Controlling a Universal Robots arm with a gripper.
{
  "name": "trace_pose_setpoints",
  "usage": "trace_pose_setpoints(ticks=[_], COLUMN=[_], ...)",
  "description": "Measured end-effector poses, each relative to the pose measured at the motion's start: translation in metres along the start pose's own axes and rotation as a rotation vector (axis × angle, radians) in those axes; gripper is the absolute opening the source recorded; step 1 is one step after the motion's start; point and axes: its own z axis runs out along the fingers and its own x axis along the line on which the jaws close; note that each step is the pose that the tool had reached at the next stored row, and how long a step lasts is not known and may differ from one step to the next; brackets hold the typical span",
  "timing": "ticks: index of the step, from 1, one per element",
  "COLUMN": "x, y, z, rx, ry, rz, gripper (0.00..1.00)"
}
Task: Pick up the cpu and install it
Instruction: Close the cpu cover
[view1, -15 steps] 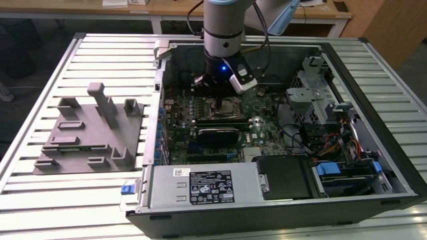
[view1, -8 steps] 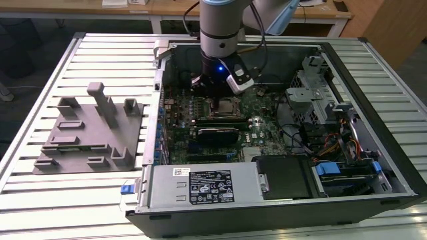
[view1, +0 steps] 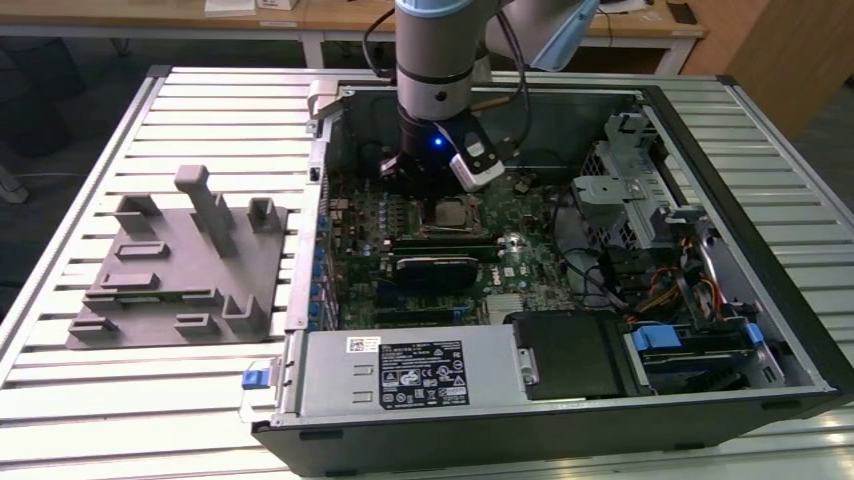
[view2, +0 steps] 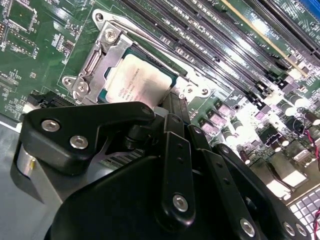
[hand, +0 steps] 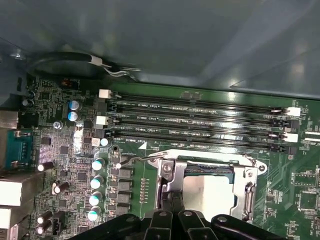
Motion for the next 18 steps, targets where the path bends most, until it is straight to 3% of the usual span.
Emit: trace_pose_setpoints(ticks=[12,18], x=[-0.0002,-0.0056], y=[0.0,-0.0004], z=[0.001,0.0012], rx=[-0.0002,-0.0002], ry=[-0.0002,-0.0002], rz=[0.0,0.0], gripper=[0.11,0.11])
